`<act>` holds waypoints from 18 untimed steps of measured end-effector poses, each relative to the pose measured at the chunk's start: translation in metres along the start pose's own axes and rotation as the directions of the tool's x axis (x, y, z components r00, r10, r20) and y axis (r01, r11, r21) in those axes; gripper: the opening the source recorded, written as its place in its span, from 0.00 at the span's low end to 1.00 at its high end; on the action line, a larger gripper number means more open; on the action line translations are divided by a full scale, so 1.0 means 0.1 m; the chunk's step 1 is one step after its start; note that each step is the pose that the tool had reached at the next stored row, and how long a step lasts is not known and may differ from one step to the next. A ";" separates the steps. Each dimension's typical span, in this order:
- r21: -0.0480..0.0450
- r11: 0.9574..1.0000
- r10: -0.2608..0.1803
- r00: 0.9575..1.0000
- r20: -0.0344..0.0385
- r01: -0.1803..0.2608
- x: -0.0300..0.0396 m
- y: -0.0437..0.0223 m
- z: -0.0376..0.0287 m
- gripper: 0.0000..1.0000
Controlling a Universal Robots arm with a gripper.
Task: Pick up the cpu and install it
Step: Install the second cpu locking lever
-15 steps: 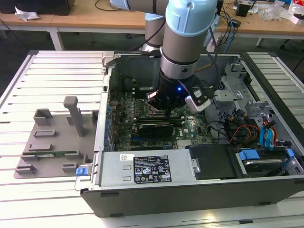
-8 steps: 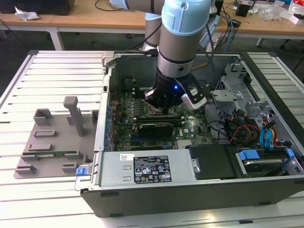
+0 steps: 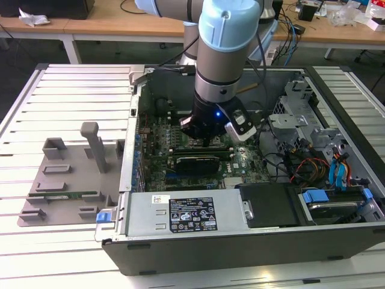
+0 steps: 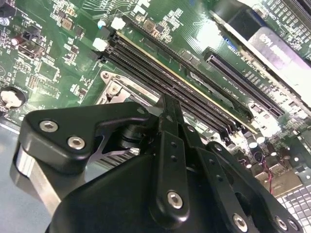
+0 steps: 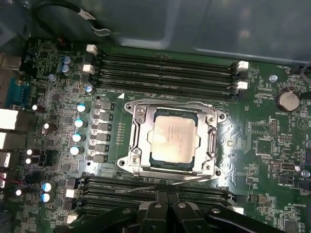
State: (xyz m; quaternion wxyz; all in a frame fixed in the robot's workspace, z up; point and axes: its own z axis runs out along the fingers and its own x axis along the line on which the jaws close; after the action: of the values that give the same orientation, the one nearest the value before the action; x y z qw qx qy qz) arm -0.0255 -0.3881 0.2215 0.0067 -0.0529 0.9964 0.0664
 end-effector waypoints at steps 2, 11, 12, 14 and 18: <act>0.000 1.000 0.000 1.000 0.000 0.000 0.005 -0.003 0.025 0.11; 0.000 1.000 0.000 1.000 0.000 0.000 0.034 -0.008 0.085 0.11; 0.000 1.000 0.000 1.000 0.000 0.000 0.034 -0.009 0.089 0.11; 0.000 1.000 0.000 1.000 0.000 0.000 0.037 -0.009 0.098 0.11; 0.000 1.000 0.000 1.000 0.000 0.000 0.047 -0.012 0.131 0.11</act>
State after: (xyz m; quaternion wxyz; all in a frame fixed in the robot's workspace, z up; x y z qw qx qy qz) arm -0.0300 -0.3881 0.2083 0.0067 -0.0529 0.9964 0.0664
